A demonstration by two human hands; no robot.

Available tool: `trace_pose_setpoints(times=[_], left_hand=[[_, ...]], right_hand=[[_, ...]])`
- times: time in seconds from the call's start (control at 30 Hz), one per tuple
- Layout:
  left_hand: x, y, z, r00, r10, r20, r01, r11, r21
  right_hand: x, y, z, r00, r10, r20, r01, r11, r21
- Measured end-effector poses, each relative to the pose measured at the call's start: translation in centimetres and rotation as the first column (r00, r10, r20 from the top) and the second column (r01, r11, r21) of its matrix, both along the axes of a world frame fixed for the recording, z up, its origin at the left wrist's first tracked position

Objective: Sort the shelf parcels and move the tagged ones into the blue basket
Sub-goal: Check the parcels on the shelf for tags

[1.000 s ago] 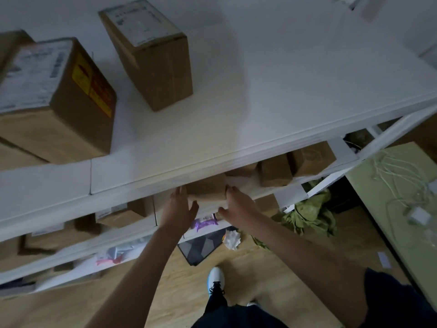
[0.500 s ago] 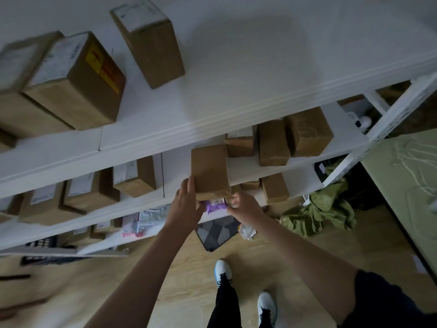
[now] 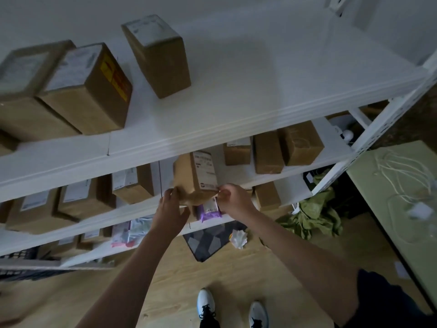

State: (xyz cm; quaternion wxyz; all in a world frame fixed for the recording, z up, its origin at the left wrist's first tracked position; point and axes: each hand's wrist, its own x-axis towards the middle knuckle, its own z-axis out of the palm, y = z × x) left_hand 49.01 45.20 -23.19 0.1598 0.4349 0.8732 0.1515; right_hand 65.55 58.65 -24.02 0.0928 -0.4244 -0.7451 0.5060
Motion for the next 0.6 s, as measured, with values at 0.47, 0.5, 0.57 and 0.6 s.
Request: trace_pose_setpoints(times=[0.47,0.5,0.57,0.6], left_hand=[[-7.3,-2.6,-1.2,0.965,-0.023,0.262,0.004,0.997,0.072],[-7.5,-2.6,-1.3,0.963,-0.039,0.266,0.014,0.995,0.095],[-7.7,-2.2,-1.4,0.962,-0.066,0.266,0.035,0.992,0.120],[-7.7,-2.0,-1.3,0.961,-0.076,0.265,0.044,0.992,0.122]], right_hand=[[-7.7,-3.0,2.0,0.981,0.171,0.089,-0.181,0.976,0.122],[-7.9,-2.9,1.9,0.982,0.167,0.092,-0.177,0.977,0.119],[-8.2,-2.5,1.5,0.982,0.159,0.105,-0.171,0.979,0.116],[-8.4,-2.4,1.4,0.981,0.157,0.114,-0.170,0.979,0.115]])
